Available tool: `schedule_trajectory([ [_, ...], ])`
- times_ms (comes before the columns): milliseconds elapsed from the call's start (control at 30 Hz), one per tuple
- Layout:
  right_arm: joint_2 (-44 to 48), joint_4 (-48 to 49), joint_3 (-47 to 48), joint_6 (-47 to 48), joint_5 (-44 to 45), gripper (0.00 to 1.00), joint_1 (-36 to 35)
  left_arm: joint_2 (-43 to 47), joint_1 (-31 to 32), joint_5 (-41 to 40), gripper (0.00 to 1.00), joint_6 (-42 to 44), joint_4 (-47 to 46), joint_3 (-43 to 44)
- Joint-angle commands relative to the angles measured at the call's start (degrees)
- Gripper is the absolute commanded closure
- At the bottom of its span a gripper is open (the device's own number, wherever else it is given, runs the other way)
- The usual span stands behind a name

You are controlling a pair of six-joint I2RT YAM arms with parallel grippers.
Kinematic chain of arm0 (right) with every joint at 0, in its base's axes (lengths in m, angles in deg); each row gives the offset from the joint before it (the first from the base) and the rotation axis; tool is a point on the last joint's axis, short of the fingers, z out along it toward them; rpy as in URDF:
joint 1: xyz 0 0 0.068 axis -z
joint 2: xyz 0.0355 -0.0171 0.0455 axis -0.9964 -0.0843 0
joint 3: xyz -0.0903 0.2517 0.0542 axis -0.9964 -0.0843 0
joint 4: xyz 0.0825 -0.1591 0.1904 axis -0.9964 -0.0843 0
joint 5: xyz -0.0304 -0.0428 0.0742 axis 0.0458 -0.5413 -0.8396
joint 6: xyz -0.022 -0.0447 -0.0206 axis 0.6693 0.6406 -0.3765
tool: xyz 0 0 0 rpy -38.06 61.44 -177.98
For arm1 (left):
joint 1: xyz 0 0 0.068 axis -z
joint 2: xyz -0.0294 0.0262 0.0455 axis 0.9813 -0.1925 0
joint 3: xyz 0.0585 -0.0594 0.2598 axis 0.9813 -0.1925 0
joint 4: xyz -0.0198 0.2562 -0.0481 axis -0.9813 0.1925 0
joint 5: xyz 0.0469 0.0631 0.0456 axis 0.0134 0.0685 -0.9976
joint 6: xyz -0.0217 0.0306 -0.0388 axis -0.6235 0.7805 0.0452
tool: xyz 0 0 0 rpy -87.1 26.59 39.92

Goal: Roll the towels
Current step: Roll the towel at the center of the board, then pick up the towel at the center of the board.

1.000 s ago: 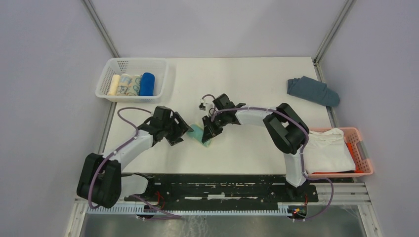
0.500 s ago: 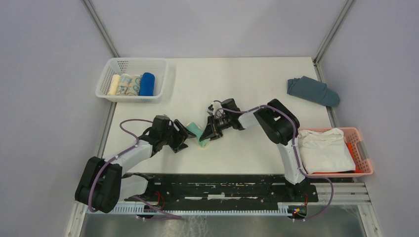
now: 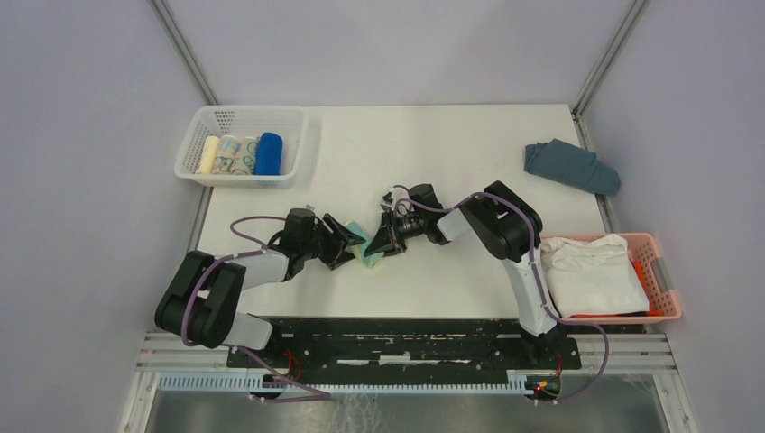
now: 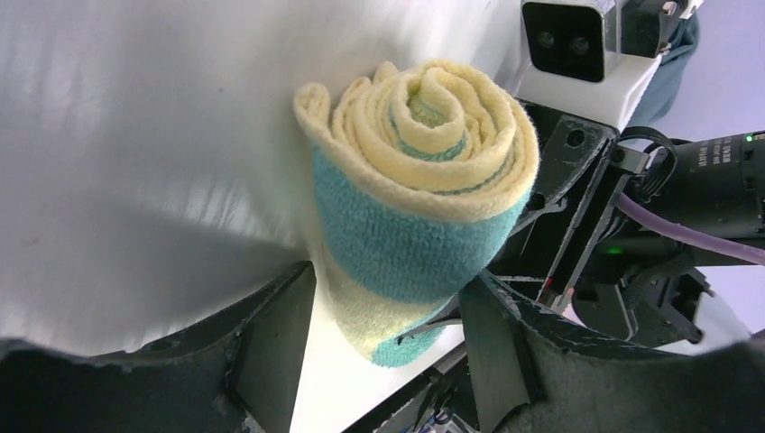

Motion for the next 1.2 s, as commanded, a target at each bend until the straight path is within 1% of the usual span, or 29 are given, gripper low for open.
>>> schedule_trajectory([
  [0,-5.95,-5.08,-2.54,-6.15,6.59,0.82,0.30,-3.96,0.24,1.25,0.33,-1.65,-5.91,-0.21],
  [167,-6.81,-3.56,-2.11,-7.95,6.02,0.82,0.28,-7.89,1.70,0.69,0.34,-0.44,-6.56,1.41],
  [433,-6.99,-2.48,-2.29,-9.66,5.94,0.81,0.22,-13.28,2.33,-2.45,0.42,0.50,-7.00,2.81],
  [500,-6.79,-2.12,-2.64,-9.96,6.00,0.81,0.21,-14.28,2.38,-2.65,0.47,0.38,-6.81,3.21],
  [567,-5.85,-1.69,-3.08,-9.49,6.25,0.76,0.24,-14.63,2.27,-3.20,0.55,0.95,-4.55,4.18],
  [600,-4.49,-1.89,-3.35,-8.73,6.58,0.72,0.27,-14.62,2.27,-3.97,0.60,1.82,-1.87,5.17],
  [667,-0.99,-5.01,-3.73,-5.14,7.80,0.65,0.21,-14.53,2.28,-5.77,0.62,4.10,4.53,7.54],
  [733,3.51,-14.12,-2.96,4.67,10.97,0.59,0.27,-13.99,2.33,-7.61,0.63,5.70,9.48,9.44],
  [800,8.31,-24.33,-1.79,13.25,16.02,0.54,0.27,-13.37,2.36,-9.05,0.64,6.78,13.08,10.72],
  [867,12.28,-29.12,-1.57,17.86,18.87,0.50,0.26,-13.18,2.26,-9.91,0.64,8.13,16.10,12.31],
  [933,15.18,-31.24,-1.75,20.31,20.77,0.48,0.28,-13.41,2.27,-10.47,0.63,9.30,18.56,13.68],
  [1033,18.64,-32.03,-2.69,21.60,23.54,0.47,0.22,-13.73,2.27,-10.92,0.63,10.16,21.13,15.00],
  [1167,20.52,-32.36,-2.60,22.51,25.16,0.48,0.22,-13.86,2.33,-10.38,0.62,11.12,22.19,15.89],
])
